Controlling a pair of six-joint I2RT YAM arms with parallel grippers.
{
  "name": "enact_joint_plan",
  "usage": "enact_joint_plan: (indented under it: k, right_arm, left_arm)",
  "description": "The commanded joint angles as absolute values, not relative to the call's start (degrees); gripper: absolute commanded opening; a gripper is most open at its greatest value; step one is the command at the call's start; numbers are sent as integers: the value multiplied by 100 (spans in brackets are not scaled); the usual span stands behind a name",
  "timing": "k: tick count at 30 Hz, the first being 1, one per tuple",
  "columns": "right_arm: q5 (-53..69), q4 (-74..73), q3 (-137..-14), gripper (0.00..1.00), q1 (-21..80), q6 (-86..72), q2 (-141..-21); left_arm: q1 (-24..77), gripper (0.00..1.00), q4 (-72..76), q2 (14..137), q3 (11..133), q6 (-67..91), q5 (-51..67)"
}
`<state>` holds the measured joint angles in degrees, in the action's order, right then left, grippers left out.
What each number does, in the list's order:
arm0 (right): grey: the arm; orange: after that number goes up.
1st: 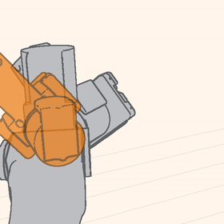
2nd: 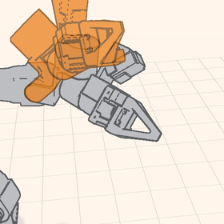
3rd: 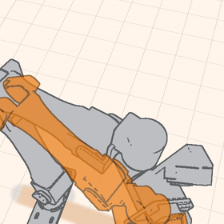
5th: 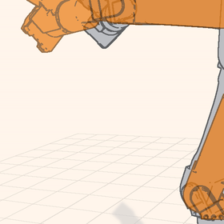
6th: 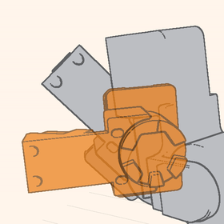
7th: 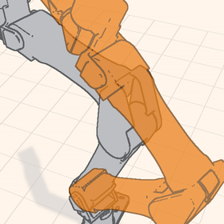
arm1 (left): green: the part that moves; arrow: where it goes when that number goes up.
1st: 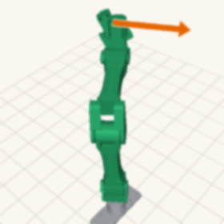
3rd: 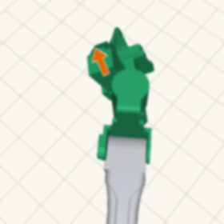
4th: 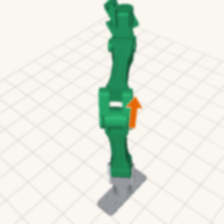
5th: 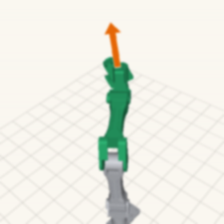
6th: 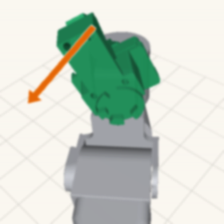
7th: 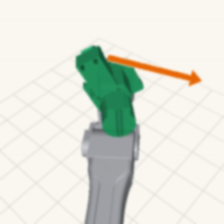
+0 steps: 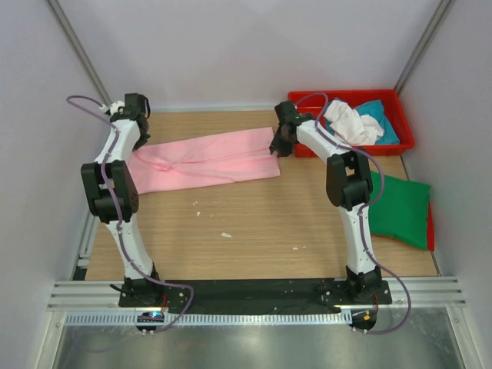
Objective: Fold and stack the t-shirts
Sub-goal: Fold the tshirt
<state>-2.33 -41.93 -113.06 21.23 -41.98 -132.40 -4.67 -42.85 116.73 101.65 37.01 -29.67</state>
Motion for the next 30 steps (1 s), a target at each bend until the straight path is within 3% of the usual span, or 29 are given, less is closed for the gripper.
enact_joint_plan:
  k: [1,3,4,8,21,22,23,26,28,30]
  right_arm:
    - [-97,-4272,-11601,39,2101,-4052,-13061]
    - [-70,-4298,-11619,52,2109,-4017,-13034]
    - [-70,-4315,-11628,63,2101,-4017,-13017]
    - [202,-4351,-11689,81,2101,-3938,-12885]
    - [958,-3807,-11339,87,2127,-3639,-12384]
    - [1002,-3753,-11268,87,2127,-3665,-12314]
    - [1019,-3718,-11215,88,2136,-3656,-12287]
    - [1151,-3569,-11118,89,2127,-3613,-12191]
    - [1230,-3472,-11153,89,2127,-3481,-12138]
    - [1300,-3419,-11232,89,2136,-3271,-12085]
  left_arm:
    - [-457,0,-4122,11724,10450,3762,-2980]
    - [-448,0,-4113,11751,10468,3762,-2962]
    - [-440,0,-4113,11794,10485,3727,-2953]
    - [-439,0,-4140,11900,10529,3709,-2953]
    - [-431,1,-4359,12357,11056,3709,-2909]
    - [-431,10,-4490,12410,11187,3700,-2918]
    - [-422,39,-4578,12454,11258,3683,-2918]
    - [-439,84,-4920,12595,11574,3674,-3015]
    - [-440,96,-5105,12543,11698,3674,-2962]
    - [-457,100,-5211,12446,11830,3665,-2857]
